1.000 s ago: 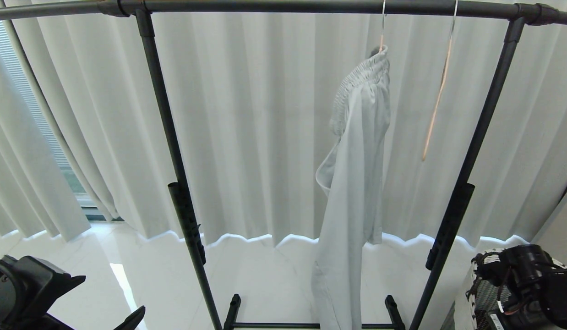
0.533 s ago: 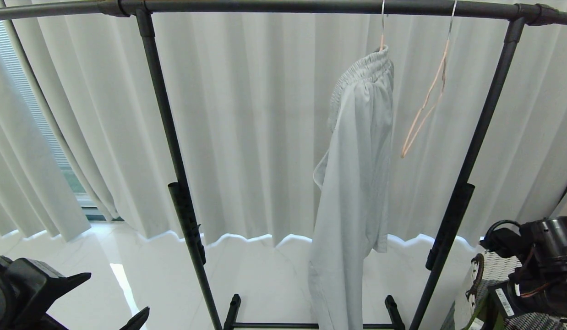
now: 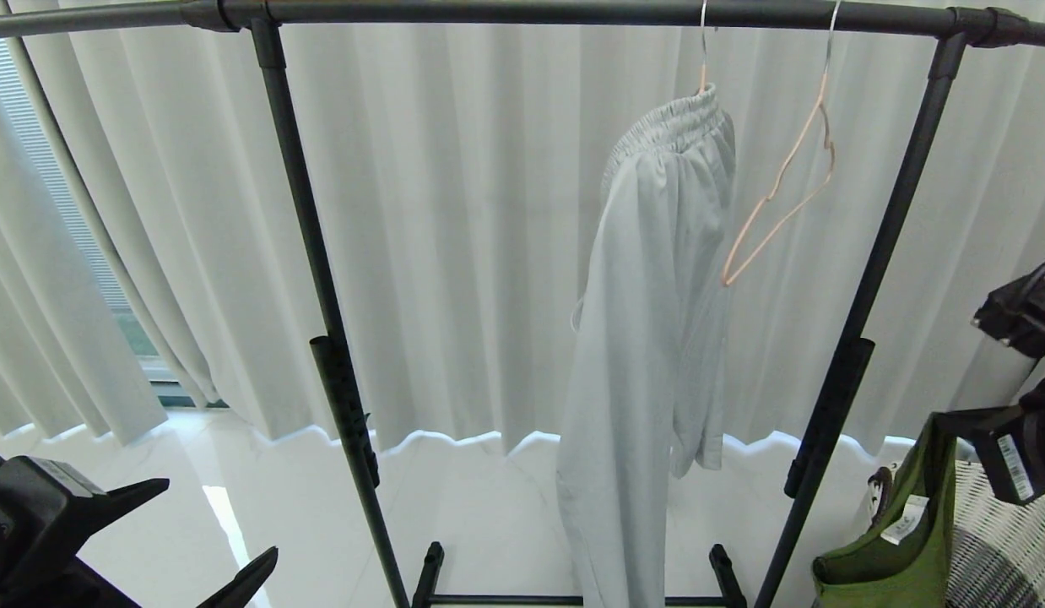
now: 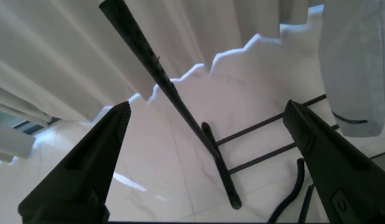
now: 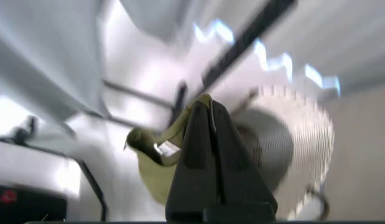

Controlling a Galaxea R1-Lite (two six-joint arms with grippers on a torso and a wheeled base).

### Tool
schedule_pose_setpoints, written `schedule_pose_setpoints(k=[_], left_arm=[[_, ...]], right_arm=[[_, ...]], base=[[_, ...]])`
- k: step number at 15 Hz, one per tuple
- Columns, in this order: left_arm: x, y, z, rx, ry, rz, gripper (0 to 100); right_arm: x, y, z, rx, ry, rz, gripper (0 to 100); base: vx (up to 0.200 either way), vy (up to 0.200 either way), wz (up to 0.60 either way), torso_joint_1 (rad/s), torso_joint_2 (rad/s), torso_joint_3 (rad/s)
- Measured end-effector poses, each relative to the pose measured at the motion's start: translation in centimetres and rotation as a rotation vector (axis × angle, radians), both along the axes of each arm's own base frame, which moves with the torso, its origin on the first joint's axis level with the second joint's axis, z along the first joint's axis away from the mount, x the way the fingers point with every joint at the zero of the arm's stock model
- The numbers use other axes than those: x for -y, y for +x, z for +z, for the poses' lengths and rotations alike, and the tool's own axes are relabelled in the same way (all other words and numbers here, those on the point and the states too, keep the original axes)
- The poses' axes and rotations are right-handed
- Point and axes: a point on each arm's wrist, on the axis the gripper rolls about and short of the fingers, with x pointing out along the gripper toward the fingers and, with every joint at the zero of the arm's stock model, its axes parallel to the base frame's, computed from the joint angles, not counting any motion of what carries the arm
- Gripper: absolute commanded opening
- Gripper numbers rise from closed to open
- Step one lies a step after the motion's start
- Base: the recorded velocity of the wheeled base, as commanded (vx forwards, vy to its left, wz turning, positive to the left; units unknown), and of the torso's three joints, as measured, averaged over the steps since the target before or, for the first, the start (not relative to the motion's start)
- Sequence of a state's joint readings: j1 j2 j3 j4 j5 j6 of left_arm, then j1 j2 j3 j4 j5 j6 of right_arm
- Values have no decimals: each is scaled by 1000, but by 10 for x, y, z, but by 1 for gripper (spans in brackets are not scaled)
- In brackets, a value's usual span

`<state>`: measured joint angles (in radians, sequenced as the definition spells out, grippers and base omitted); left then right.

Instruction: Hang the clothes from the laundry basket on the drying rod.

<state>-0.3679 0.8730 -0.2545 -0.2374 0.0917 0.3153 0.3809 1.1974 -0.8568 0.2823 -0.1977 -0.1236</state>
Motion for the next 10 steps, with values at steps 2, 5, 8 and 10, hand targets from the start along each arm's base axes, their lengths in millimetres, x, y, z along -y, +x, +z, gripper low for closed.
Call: schedule_pose_setpoints(k=[2, 5, 8, 10], left_arm=[[0, 0, 1, 1, 0, -2, 100], [1, 1, 3, 8, -6, -7, 100], [10, 9, 17, 25, -34, -83, 100], [21, 19, 28, 20, -61, -131, 100]], right_arm=[[-6, -12, 22, 79, 34, 65, 0], [-14, -21, 40, 148, 72, 137, 0], [-26, -28, 54, 187, 106, 232, 0], [-33, -32, 64, 207, 158, 271, 0]], base=[[-200, 0, 0, 0, 2, -2], [-200, 0, 0, 1, 2, 4], [0, 0, 0, 0, 0, 0], [0, 0, 0, 0, 0, 0]])
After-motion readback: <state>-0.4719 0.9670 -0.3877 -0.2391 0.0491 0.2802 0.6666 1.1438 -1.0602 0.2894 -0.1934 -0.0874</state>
